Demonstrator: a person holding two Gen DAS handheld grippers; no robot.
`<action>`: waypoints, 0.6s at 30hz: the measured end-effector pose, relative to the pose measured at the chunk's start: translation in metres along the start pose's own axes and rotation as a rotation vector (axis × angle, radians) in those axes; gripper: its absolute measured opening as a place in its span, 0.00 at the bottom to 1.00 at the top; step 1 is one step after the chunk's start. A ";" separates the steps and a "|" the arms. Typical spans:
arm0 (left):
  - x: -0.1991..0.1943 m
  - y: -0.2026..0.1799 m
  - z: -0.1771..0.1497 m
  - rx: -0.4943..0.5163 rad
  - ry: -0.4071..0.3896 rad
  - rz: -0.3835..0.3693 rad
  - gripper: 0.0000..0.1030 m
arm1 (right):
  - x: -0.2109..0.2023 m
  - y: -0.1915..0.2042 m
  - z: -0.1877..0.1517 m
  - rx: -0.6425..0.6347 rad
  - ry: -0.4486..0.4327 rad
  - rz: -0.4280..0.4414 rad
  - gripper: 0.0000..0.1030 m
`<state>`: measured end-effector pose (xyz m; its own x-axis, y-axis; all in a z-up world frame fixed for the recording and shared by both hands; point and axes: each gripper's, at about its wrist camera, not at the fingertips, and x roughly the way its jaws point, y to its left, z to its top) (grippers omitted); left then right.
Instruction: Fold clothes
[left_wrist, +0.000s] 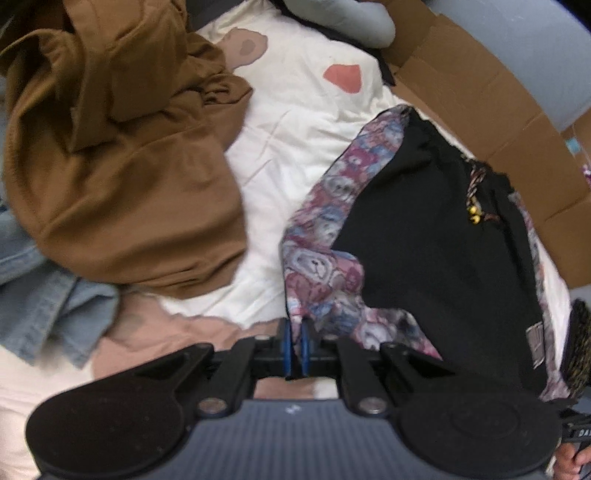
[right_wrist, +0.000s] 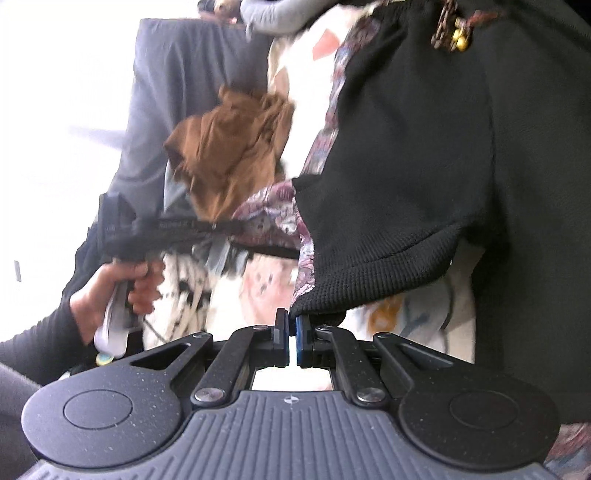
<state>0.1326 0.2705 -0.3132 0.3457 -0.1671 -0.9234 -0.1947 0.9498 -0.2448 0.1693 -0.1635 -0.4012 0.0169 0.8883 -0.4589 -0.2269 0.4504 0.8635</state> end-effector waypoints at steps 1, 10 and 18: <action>0.000 0.005 -0.001 -0.004 0.008 0.010 0.06 | 0.003 0.000 -0.003 0.009 0.012 0.006 0.01; -0.001 0.018 -0.005 0.077 0.079 0.082 0.06 | 0.012 -0.018 -0.015 0.160 0.049 0.068 0.01; -0.002 0.021 0.014 0.156 0.078 0.130 0.05 | 0.000 -0.039 -0.011 0.212 0.010 0.022 0.01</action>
<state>0.1405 0.2938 -0.3128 0.2541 -0.0551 -0.9656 -0.0862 0.9931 -0.0793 0.1672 -0.1822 -0.4373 0.0046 0.8978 -0.4404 -0.0176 0.4404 0.8976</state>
